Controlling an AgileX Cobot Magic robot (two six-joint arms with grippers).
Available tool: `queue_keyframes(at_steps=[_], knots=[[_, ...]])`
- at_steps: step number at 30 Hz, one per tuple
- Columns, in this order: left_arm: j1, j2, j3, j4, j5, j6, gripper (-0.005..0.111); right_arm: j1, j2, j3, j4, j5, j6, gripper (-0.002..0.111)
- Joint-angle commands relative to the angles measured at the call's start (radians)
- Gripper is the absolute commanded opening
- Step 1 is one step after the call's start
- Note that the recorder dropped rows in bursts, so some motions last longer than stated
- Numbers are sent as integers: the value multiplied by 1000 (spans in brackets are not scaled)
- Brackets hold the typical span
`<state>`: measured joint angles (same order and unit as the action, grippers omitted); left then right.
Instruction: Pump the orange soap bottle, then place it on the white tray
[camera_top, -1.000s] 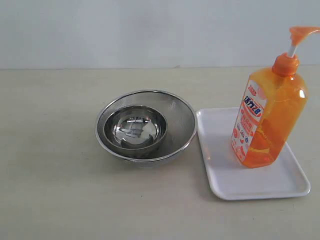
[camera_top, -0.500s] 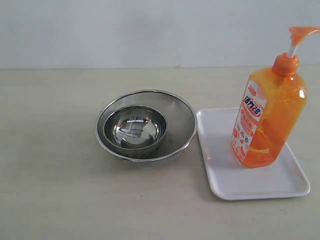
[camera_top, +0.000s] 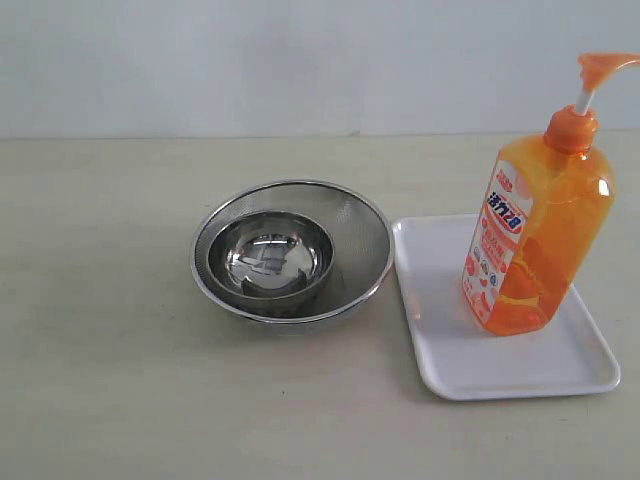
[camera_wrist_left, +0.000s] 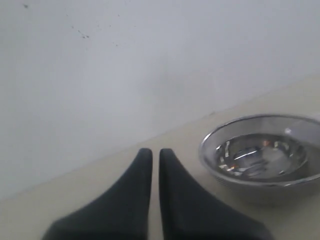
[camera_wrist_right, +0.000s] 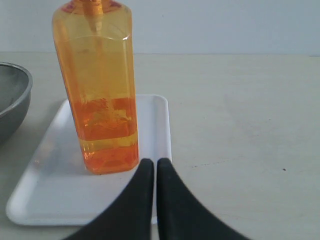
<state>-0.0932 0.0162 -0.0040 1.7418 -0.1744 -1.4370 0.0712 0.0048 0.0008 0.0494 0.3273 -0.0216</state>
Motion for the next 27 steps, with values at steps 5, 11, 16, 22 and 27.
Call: queue_keyframes(at_steps=[5, 11, 16, 22, 27], knots=[[3, -4, 4, -398, 32, 206, 5, -3, -5, -1, -6, -1, 0, 0], [3, -4, 4, -1106, -125, 206, 5, -3, -5, -1, -6, -1, 0, 0], [3, -4, 4, -1163, -135, 233, 5, -3, -5, -1, -6, -1, 0, 0], [3, -4, 4, -905, -72, 407, 5, -3, -5, -1, -6, -1, 0, 0], [3, -4, 4, -848, 47, 562, 5, -3, -5, -1, -6, -1, 0, 0]])
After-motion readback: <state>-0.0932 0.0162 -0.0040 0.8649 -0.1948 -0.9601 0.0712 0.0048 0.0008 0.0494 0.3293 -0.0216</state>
